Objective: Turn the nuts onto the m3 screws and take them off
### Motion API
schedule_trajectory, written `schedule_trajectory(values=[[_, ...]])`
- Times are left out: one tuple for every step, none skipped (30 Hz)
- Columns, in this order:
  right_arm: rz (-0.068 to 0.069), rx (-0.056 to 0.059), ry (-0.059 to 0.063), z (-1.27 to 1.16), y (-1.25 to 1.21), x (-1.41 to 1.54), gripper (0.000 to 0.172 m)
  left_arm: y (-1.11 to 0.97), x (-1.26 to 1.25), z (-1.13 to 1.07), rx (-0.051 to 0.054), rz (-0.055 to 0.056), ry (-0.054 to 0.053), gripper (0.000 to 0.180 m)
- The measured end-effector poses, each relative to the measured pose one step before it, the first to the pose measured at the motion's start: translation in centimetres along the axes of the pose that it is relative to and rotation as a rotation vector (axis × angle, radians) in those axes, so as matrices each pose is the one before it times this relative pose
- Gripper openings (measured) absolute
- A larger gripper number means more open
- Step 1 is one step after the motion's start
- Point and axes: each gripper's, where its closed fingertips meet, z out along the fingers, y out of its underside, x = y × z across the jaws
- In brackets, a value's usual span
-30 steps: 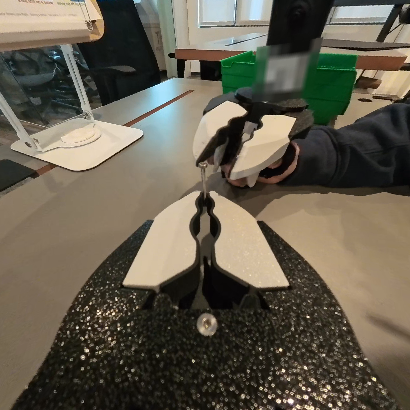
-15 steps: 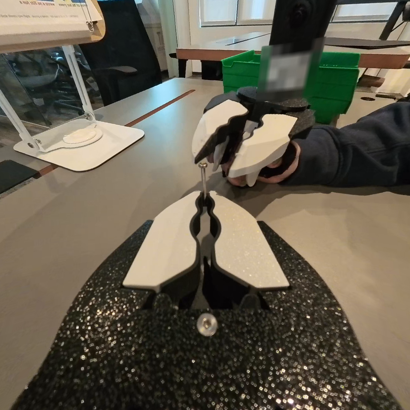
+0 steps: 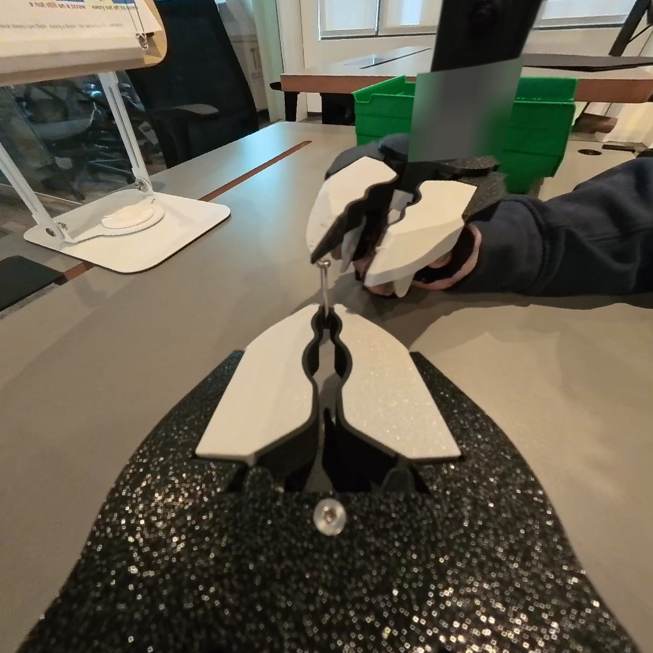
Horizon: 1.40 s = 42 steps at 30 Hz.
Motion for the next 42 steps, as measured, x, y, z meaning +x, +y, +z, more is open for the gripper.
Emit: schedule_trajectory(values=[[0.0054, -0.0032, -0.0087, 0.117, 0.062, 0.017, 0.024, 0.002, 0.0, 0.008, -0.0003, -0.0008, 0.0009, 0.002], [-0.0004, -0.0047, -0.0084, 0.045, 0.073, -0.117, 0.024, -0.015, -0.024, -0.018, 0.0019, -0.0026, 0.0, 0.002], [-0.0043, 0.0028, -0.0079, -0.009, -0.039, -0.203, 0.021, -0.042, -0.03, -0.033, 0.0036, -0.0041, -0.0001, 0.002], [0.002, 0.0019, -0.0007, -0.105, -0.026, -0.106, 0.02, -0.043, -0.037, -0.028, 0.0036, -0.0041, 0.0, 0.002], [0.0043, 0.0006, -0.0125, -0.155, -0.048, -0.253, 0.017, -0.029, -0.022, -0.031, 0.0024, -0.0026, -0.0001, 0.002], [0.0041, 0.0046, -0.0008, -0.106, -0.066, -0.074, 0.016, -0.013, -0.025, -0.008, 0.0014, -0.0025, 0.0003, 0.002], [-0.002, 0.0075, 0.0126, -0.108, -0.085, 0.141, 0.018, -0.004, -0.004, 0.004, 0.0003, -0.0014, 0.0006, 0.002], [-0.0042, 0.0051, 0.0171, -0.065, -0.083, 0.231, 0.02, 0.009, 0.023, 0.005, -0.0009, 0.0007, 0.0008, 0.002], [-0.0019, 0.0013, 0.01, 0.086, 0.04, 0.179, 0.022, 0.013, 0.014, 0.017, -0.0016, 0.0022, 0.0001, 0.002], [0.003, -0.0058, -0.0007, 0.129, 0.081, 0.049, 0.024, 0.025, 0.028, 0.021, -0.0018, 0.0026, 0.0003, 0.002], [0.0047, -0.011, -0.01, 0.23, 0.159, -0.005, 0.024, 0.011, 0.027, 0.018, -0.0014, 0.0017, 0.0008, 0.002], [0.0002, -0.0111, -0.0145, 0.17, 0.096, -0.134, 0.024, 0.0, 0.004, -0.007, 0.0002, -0.0001, 0.0006, 0.002], [-0.0039, -0.0011, -0.0105, 0.014, -0.013, -0.206, 0.021, -0.022, -0.009, -0.015, 0.0015, -0.0025, 0.0008, 0.002], [-0.0011, 0.0025, -0.0072, -0.158, -0.039, -0.241, 0.016, -0.018, -0.027, -0.016, 0.002, -0.0039, 0.0007, 0.002], [0.0021, 0.0054, 0.0002, -0.168, -0.073, -0.11, 0.015, -0.025, -0.027, -0.017, 0.0017, -0.0038, -0.0002, 0.002], [-0.0005, 0.0086, 0.0117, -0.168, -0.103, 0.086, 0.016, -0.005, -0.017, -0.003, 0.0005, -0.0013, 0.0001, 0.002], [-0.0001, 0.01, 0.0166, -0.15, -0.13, 0.181, 0.018, 0.012, 0.025, 0.021, -0.0015, 0.002, -0.0003, 0.002], [0.0008, 0.0055, 0.0091, 0.009, -0.104, 0.216, 0.02, 0.04, 0.024, 0.042, -0.0036, 0.0041, -0.0007, 0.002], [0.0039, -0.0012, 0.0026, 0.12, 0.047, 0.174, 0.022, 0.044, 0.047, 0.038, -0.0039, 0.005, -0.0002, 0.002], [0.0056, -0.0082, -0.0035, 0.229, 0.165, 0.09, 0.024, 0.037, 0.04, 0.039, -0.0034, 0.0043, 0.0, 0.002], [0.005, -0.0174, -0.0155, 0.223, 0.213, -0.055, 0.024, 0.024, 0.009, 0.011, -0.0016, 0.0018, -0.0002, 0.002], [-0.0017, -0.0069, -0.0174, 0.11, 0.053, -0.198, 0.022, -0.019, -0.006, -0.007, 0.001, -0.0015, 0.0002, 0.002], [-0.001, 0.0041, 0.0024, -0.113, -0.044, -0.208, 0.02, -0.033, 0.002, -0.028, 0.0027, -0.0023, 0.0019, 0.002], [-0.0001, 0.0025, -0.0005, -0.198, -0.056, -0.141, 0.019, -0.041, 0.005, -0.023, 0.0032, 0.0, 0.0006, 0.002], [-0.0002, 0.0104, -0.0047, -0.223, -0.131, -0.19, 0.016, -0.016, -0.051, -0.02, 0.0019, -0.0018, -0.0034, 0.002], [-0.0012, 0.013, 0.0191, -0.091, -0.155, 0.25, 0.018, 0.002, -0.055, 0.001, 0.0, -0.0048, -0.0007, 0.002], [-0.0021, 0.0064, 0.017, -0.018, -0.046, 0.241, 0.02, -0.009, -0.038, 0.005, -0.0001, -0.0032, -0.0005, 0.002], [0.0021, -0.001, 0.0096, 0.112, 0.03, 0.25, 0.023, -0.006, 0.003, -0.001, 0.0005, 0.0, -0.0004, 0.002], [0.0028, -0.0073, 0.001, 0.189, 0.124, 0.209, 0.025, 0.003, 0.011, -0.003, -0.0002, 0.0016, 0.0, 0.002], [0.0021, -0.0135, -0.0123, 0.194, 0.171, 0.004, 0.025, 0.012, 0.016, 0.015, -0.0014, 0.0012, 0.0007, 0.002], [-0.0024, -0.0125, -0.0143, 0.15, 0.109, -0.173, 0.024, 0.01, 0.012, 0.006, -0.001, -0.0005, 0.0009, 0.002], [-0.007, 0.0003, -0.0038, -0.093, -0.027, -0.29, 0.022, -0.006, -0.002, -0.007, 0.0007, -0.0012, 0.0006, 0.002], [-0.0049, 0.0023, -0.0042, -0.149, -0.062, -0.252, 0.018, -0.022, -0.014, -0.017, 0.0023, -0.001, -0.0001, 0.002], [-0.0001, 0.0031, -0.0098, -0.165, -0.047, -0.282, 0.015, -0.03, -0.02, -0.027, 0.0024, -0.0014, -0.0003, 0.002], [0.0007, 0.0059, 0.0099, -0.197, -0.038, 0.042, 0.015, -0.007, -0.006, -0.002, 0.0007, -0.002, 0.0006, 0.002], [0.0002, 0.0083, 0.0153, -0.054, -0.098, 0.224, 0.017, 0.005, -0.001, 0.009, -0.0006, -0.0003, 0.0001, 0.002], [0.0007, 0.0034, 0.0099, 0.124, -0.047, 0.176, 0.02, 0.014, 0.016, 0.013, -0.0015, 0.0026, -0.0003, 0.002], [0.0026, -0.0001, 0.0089, 0.149, 0.001, 0.247, 0.023, 0.022, 0.034, 0.026, -0.0025, 0.0038, 0.0, 0.002], [0.0033, -0.006, -0.0008, 0.21, 0.064, 0.165, 0.025, 0.034, 0.031, 0.024, -0.0026, 0.0029, 0.0003, 0.002], [0.0057, -0.0173, -0.0148, 0.135, 0.227, -0.044, 0.025, 0.01, 0.016, 0.009, -0.0011, 0.0005, 0.0007, 0.002], [0.001, -0.0084, -0.0239, 0.066, 0.111, -0.316, 0.02, -0.012, -0.017, -0.009, 0.0014, -0.0027, 0.0008, 0.002], [-0.0008, 0.0016, -0.0031, -0.104, -0.003, -0.191, 0.018, -0.043, -0.038, -0.048, 0.004, -0.0037, 0.0003, 0.002]])
